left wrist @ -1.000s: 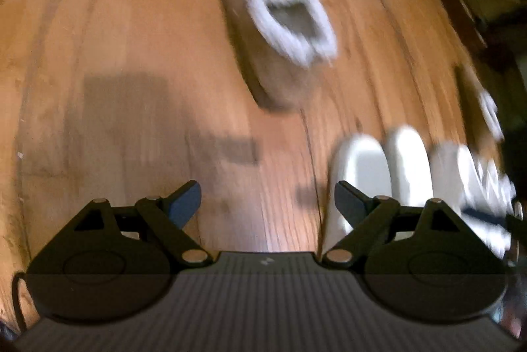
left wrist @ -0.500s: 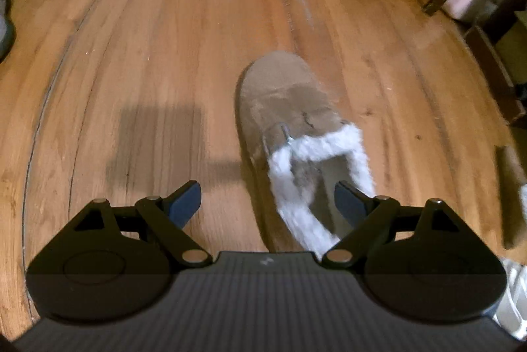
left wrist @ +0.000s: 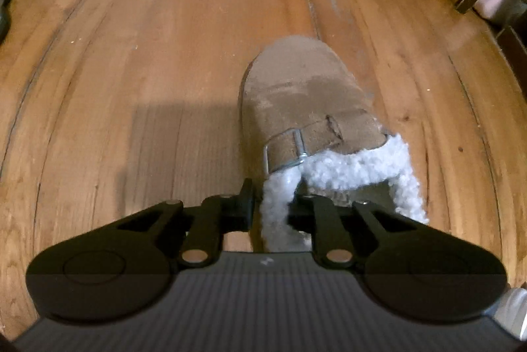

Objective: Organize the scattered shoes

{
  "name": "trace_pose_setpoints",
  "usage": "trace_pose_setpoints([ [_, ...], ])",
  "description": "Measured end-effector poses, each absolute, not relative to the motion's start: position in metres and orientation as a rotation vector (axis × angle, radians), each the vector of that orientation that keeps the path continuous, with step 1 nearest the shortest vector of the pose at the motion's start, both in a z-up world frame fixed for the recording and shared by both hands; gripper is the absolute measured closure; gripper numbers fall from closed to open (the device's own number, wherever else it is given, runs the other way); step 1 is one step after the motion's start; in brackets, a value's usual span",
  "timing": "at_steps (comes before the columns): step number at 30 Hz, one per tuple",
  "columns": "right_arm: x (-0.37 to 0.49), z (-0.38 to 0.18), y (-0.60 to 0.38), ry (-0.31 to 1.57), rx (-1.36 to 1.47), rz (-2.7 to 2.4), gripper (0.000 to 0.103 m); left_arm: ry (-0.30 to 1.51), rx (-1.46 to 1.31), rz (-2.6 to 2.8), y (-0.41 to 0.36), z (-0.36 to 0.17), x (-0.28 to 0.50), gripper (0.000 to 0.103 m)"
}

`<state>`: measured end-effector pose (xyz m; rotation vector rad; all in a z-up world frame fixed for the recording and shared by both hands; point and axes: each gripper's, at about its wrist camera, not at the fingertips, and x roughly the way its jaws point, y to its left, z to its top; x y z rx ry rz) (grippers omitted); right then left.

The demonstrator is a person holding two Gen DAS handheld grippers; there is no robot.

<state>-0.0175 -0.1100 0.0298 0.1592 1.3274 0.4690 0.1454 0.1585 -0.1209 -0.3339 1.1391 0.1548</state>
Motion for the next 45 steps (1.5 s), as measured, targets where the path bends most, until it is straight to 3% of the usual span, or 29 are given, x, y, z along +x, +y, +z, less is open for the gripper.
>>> trace_pose_setpoints([
  [15, -0.038, 0.038, -0.104, 1.326, 0.063, 0.543, 0.011, 1.205, -0.391, 0.163, 0.192, -0.080, -0.023, 0.094],
  [22, -0.060, 0.033, -0.075, 1.335, -0.009, 0.678, 0.012, 1.276, -0.463, 0.200, 0.201, -0.086, -0.096, 0.093],
  [25, -0.072, 0.028, -0.060, 1.326, -0.045, 0.766, 0.012, 1.368, -0.433, 0.167, 0.193, -0.084, -0.105, 0.079],
  [27, -0.080, 0.022, -0.047, 1.269, -0.149, 0.834, 0.013, 1.448, -0.393, 0.129, 0.188, -0.080, -0.107, 0.040],
  [29, -0.087, 0.018, -0.035, 1.208, -0.265, 0.904, 0.013, 1.458, -0.351, 0.100, 0.187, -0.069, -0.110, 0.027],
  [33, -0.105, 0.024, 0.001, 1.030, -0.604, 1.194, 0.013, 1.478, -0.304, 0.027, 0.188, -0.049, -0.118, 0.021],
  [38, -0.108, 0.024, 0.054, 0.886, -0.957, 1.415, 0.014, 1.516, -0.390, -0.076, 0.198, -0.047, -0.129, 0.020],
  [40, -0.099, 0.016, 0.074, 0.880, -1.025, 1.434, 0.019, 1.520, -0.426, -0.081, 0.202, -0.050, -0.130, 0.020],
  [42, -0.086, 0.007, 0.089, 0.924, -1.029, 1.448, 0.033, 1.522, -0.449, -0.082, 0.207, -0.053, -0.132, 0.020],
  [45, -0.070, -0.007, 0.105, 1.002, -1.008, 1.473, 0.033, 1.530, -0.460, -0.086, 0.211, -0.057, -0.132, 0.020],
])
